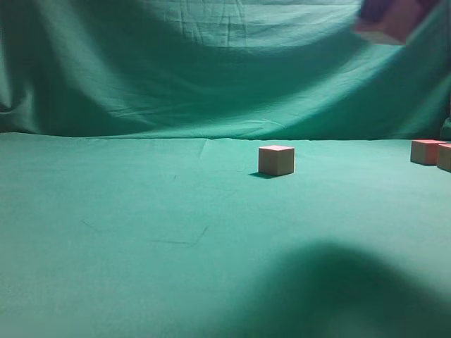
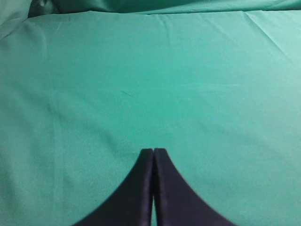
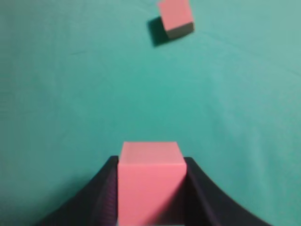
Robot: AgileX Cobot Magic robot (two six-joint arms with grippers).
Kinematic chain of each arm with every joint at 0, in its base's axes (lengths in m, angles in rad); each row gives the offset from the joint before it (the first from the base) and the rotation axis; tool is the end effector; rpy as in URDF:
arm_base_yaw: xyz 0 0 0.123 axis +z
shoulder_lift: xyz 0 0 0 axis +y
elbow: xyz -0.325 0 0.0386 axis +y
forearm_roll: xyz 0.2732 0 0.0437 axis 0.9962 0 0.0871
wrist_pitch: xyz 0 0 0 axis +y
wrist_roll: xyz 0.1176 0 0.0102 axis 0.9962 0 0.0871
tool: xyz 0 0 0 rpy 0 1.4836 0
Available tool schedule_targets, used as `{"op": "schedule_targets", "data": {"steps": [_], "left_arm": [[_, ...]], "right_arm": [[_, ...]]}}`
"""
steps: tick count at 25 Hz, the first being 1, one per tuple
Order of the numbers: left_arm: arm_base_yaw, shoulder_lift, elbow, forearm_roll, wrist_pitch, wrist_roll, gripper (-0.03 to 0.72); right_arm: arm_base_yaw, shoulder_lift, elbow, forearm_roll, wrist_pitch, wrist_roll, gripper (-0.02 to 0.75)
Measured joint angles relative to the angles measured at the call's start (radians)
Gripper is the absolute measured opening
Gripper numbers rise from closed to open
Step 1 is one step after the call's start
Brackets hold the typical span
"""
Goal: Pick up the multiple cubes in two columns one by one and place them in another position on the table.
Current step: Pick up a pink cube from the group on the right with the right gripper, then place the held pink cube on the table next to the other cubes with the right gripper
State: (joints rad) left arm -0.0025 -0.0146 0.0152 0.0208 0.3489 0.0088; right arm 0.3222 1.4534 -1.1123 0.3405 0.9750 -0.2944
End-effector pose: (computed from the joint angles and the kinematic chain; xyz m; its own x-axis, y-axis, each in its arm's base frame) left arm 0.0617 0.0007 0.1697 -0.2593 0.0290 -0.9654 0.0030 0.9996 0.0292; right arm 0.2868 0.1302 0.2943 -0.8411 -0.3801 -0.3848 -0.4838 0.8468 0.2211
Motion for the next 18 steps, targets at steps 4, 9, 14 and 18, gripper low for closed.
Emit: {"op": "schedule_targets", "data": {"steps": [4,9,14,18], "left_arm": [[0.0,0.0,0.0,0.0,0.0,0.0,0.0],[0.0,0.0,0.0,0.0,0.0,0.0,0.0],[0.0,0.0,0.0,0.0,0.0,0.0,0.0],[0.0,0.0,0.0,0.0,0.0,0.0,0.0]], "right_arm": [[0.112,0.151,-0.177,-0.032,0.08,0.01,0.262],[0.224,0.388,-0.454,-0.144,0.206,0.018,0.262],[0.304,0.586,-0.732,-0.225,0.251,0.02,0.262],[0.34,0.718,-0.908,-0.26,0.256,0.093,0.262]]}}
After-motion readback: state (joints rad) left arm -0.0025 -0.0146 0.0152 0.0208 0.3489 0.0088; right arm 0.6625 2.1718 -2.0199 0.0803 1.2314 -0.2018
